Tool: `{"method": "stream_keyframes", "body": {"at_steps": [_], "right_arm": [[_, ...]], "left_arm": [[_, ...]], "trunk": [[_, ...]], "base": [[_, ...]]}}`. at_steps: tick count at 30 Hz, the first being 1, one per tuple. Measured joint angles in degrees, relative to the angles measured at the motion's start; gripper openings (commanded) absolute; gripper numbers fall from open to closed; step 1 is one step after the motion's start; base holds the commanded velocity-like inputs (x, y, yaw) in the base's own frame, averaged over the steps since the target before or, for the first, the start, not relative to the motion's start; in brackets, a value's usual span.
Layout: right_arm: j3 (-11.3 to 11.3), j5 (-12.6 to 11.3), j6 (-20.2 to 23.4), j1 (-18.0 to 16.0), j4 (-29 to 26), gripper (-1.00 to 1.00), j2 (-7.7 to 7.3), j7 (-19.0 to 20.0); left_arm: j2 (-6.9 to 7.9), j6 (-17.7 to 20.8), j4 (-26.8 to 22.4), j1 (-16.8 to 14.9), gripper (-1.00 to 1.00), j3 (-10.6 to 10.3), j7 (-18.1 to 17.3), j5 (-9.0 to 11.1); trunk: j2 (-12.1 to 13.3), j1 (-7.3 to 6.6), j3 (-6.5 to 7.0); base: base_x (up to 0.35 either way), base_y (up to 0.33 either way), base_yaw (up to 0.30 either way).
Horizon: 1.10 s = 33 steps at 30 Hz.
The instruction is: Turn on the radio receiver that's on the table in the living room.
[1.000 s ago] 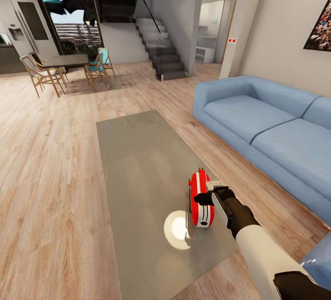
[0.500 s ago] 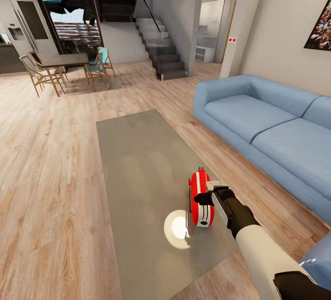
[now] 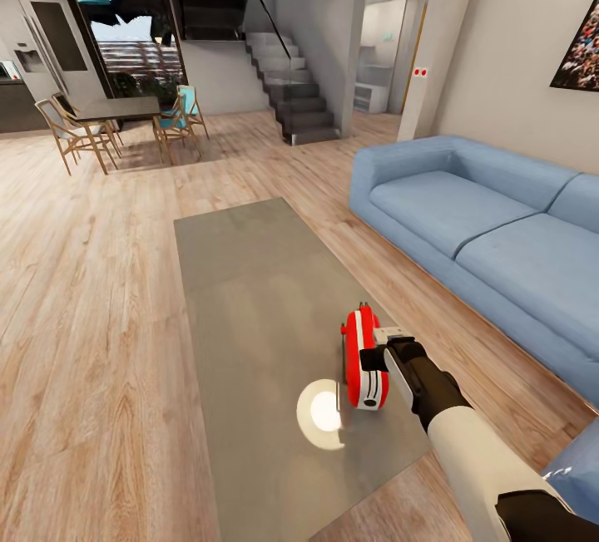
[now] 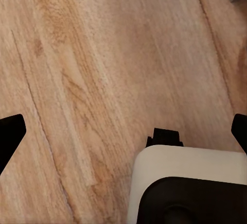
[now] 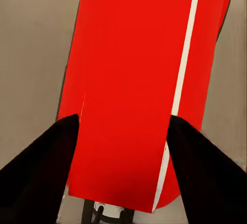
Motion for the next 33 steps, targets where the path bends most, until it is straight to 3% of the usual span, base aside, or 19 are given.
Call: {"method": "stream_keyframes", "body": {"at_steps": [33], "right_arm": [[-0.03, -0.39, -0.01, 0.01, 0.07, -1.00, -0.10, -0.05]], "left_arm": [[-0.26, -0.09, 0.00, 0.00, 1.00, -0.08, 0.00, 0.17]], "trunk": [[0.39, -0.21, 0.17]], "base": [[0.000, 0.000, 0.000]]}}
